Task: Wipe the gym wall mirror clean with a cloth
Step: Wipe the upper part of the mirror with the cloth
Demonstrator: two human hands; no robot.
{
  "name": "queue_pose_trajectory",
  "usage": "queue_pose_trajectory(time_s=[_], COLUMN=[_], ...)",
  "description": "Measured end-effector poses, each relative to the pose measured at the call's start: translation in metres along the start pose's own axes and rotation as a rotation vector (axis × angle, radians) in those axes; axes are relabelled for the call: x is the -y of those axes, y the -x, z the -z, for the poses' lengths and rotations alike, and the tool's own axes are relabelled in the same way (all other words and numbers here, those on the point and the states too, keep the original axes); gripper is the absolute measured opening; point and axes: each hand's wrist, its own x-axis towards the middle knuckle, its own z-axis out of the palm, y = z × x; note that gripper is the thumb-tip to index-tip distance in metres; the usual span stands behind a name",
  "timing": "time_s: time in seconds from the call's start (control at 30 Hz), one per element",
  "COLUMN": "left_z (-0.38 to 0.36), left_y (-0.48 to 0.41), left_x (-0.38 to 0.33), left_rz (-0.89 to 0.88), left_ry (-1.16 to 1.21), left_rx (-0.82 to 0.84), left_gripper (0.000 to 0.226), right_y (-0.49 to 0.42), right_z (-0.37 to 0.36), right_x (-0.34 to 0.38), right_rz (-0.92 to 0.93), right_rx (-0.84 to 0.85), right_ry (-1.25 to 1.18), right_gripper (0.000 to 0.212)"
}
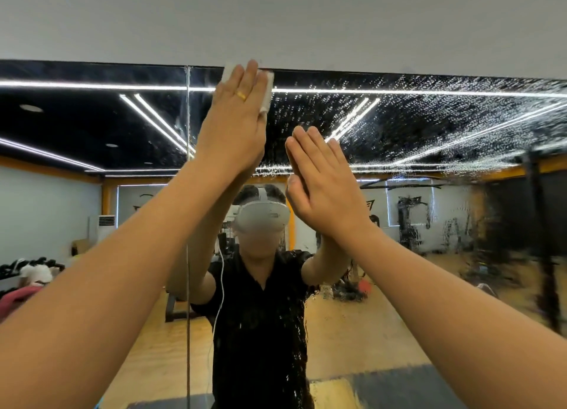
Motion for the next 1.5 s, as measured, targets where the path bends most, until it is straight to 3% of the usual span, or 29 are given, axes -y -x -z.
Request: queue_pose_trajectory(time_s=[0.17, 0.53, 0.8, 1.13, 1.33, 1.5], left_z=[-0.008, -0.001, 0.016, 0.015, 0.007, 0.011], left_y=[0.073, -0.033, 0.041, 0.013, 0.066, 0.041], left_x=[0.002, -0.013, 0.025, 0.039, 0.033, 0.027], left_rz=[-0.079, -0.049, -0.021, 0.118, 0.138, 0.108], left_ry=[0.010, -0.033, -0.014, 0.011, 0.068, 0.051], left_rx=[0.003, 0.036, 0.021, -0.079, -0.072, -0.079], left_gripper=[0.062, 0.058, 0.060, 0.059, 0.060, 0.059], right_y=[0.001, 0.000, 0.002, 0.001, 0.002, 0.002], right_z=[-0.001, -0.001, -0.002, -0.001, -0.002, -0.002], right_x=[-0.001, -0.003, -0.001, 0.002, 0.002, -0.001], right_rz=[-0.001, -0.004, -0.007, -0.010, -0.009, -0.006], right_rx=[-0.016, -0.010, -0.007, -0.005, -0.016, -0.022], right_ry=[-0.005, -0.008, -0.025, -0.026, -0.031, -0.024], right_gripper=[0.060, 0.059, 0.060, 0.060, 0.059, 0.058])
